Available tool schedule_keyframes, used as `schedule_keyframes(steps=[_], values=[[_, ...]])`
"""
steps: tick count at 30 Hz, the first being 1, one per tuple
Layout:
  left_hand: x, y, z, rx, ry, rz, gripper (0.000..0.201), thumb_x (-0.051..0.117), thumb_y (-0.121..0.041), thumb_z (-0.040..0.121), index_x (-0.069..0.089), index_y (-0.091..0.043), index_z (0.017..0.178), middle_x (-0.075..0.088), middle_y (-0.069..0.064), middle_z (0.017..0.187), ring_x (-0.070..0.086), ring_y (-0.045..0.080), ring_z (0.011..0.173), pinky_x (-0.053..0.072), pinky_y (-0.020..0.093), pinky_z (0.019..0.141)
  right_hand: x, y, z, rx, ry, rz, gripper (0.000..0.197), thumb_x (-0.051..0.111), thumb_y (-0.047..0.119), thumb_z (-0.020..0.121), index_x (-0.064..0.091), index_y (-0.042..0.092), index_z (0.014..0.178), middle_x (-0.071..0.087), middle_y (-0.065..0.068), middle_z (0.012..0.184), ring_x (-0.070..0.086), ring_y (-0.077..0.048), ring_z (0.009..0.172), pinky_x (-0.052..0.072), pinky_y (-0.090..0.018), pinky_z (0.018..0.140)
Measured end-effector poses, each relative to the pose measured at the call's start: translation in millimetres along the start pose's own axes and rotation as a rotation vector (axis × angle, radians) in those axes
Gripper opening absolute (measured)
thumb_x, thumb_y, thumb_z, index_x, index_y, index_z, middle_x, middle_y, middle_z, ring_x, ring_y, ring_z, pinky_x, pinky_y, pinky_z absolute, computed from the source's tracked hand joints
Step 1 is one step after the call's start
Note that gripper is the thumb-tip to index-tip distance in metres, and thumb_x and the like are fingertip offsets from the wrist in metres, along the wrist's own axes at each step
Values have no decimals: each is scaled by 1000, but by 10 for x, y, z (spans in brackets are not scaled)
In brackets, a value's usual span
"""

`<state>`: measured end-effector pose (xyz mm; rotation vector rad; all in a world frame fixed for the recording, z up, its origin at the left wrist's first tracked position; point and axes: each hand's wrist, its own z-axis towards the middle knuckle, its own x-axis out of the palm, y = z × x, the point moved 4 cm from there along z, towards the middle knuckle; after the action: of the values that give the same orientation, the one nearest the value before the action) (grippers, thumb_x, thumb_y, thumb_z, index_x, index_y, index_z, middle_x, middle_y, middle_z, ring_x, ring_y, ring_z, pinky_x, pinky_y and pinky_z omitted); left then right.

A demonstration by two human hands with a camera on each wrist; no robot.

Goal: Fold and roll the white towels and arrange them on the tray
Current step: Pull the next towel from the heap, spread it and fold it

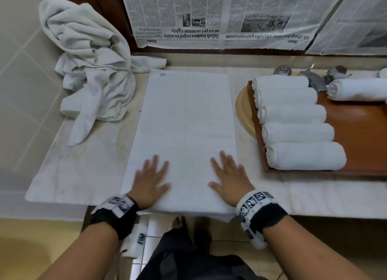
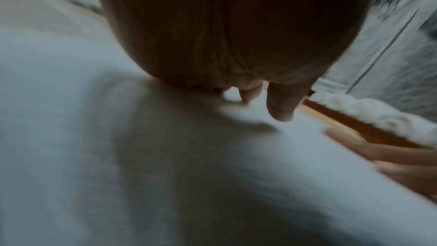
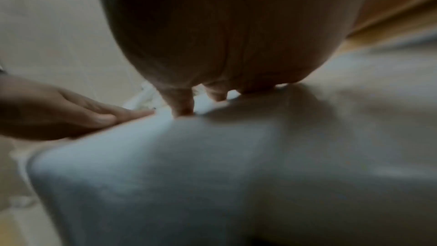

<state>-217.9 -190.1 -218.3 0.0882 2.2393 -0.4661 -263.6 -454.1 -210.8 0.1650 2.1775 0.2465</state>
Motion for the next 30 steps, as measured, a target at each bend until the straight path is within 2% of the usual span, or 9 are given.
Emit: schedule_keyframes(steps=[4, 8, 10, 13, 17, 20, 23, 25, 30], values=[[-94, 543, -128, -303, -233, 27, 81, 24, -64, 95, -11, -24, 156, -25, 11, 160, -14, 32, 150, 4, 54, 120, -102, -304, -210, 177, -85, 0, 82, 35, 52, 102, -15, 17, 157, -32, -10, 159, -23, -28, 149, -7, -46, 122], [146, -192, -81, 98, -250, 67, 90, 0, -77, 76, -17, -27, 150, -34, 1, 155, -28, 21, 144, -7, 48, 118, 75, 408, -279, -102, -90, 29, 83, 41, 48, 102, -15, 20, 156, -36, -6, 157, -30, -24, 146, -12, -41, 120], [301, -276, -84, 141, -179, 67, 97, -11, -88, 66, -22, -35, 147, -39, -7, 152, -32, 15, 141, -10, 46, 118, 273, 489, -313, -136, -12, 10, 80, 38, 52, 101, -14, 26, 157, -36, -2, 157, -29, -22, 147, -12, -43, 121], [230, 305, -136, -100, -221, 117, 88, -2, -82, 75, -26, -34, 145, -36, -3, 153, -23, 19, 146, 0, 50, 119, 328, 42, -374, 62, -30, 29, 76, 31, 55, 102, -16, 33, 156, -38, 0, 155, -28, -23, 147, -9, -48, 121], [-25, 1045, -325, -374, -322, -40, 83, 16, -72, 92, -6, -24, 157, -17, 13, 162, -4, 35, 151, 9, 59, 118, 105, -331, -470, 339, -117, 73, 77, 30, 52, 102, -12, 19, 158, -30, -11, 160, -21, -29, 150, -6, -48, 123], [-31, 552, -256, -69, -300, 50, 87, 20, -66, 86, 5, -17, 157, 4, 21, 162, 16, 46, 146, 25, 66, 108, 29, 251, -341, 168, -199, 109, 79, 35, 48, 103, -13, 18, 157, -30, -9, 160, -23, -29, 149, -7, -44, 121], [269, 3, -244, 268, -182, 123, 89, -3, -80, 82, -13, -29, 154, -24, 6, 159, -16, 28, 148, 7, 54, 118, 273, 786, -205, -5, -96, 93, 76, 36, 49, 103, -11, 23, 158, -31, -3, 160, -22, -24, 150, -7, -44, 121], [364, -7, -333, 280, -118, 131, 99, -19, -81, 69, -17, -28, 153, -34, -1, 155, -26, 19, 145, -6, 42, 121, 354, 680, -184, 32, -68, 43, 73, 33, 50, 103, -11, 28, 158, -31, -1, 160, -20, -21, 150, -6, -47, 121], [111, 299, -536, 278, -6, 91, 106, -3, -84, 72, -5, -20, 157, -22, -4, 159, -7, 15, 151, 0, 29, 121, 48, -16, -247, 365, -130, 53, 72, 28, 50, 104, -8, 18, 159, -22, -10, 163, -10, -27, 153, 3, -49, 123]])
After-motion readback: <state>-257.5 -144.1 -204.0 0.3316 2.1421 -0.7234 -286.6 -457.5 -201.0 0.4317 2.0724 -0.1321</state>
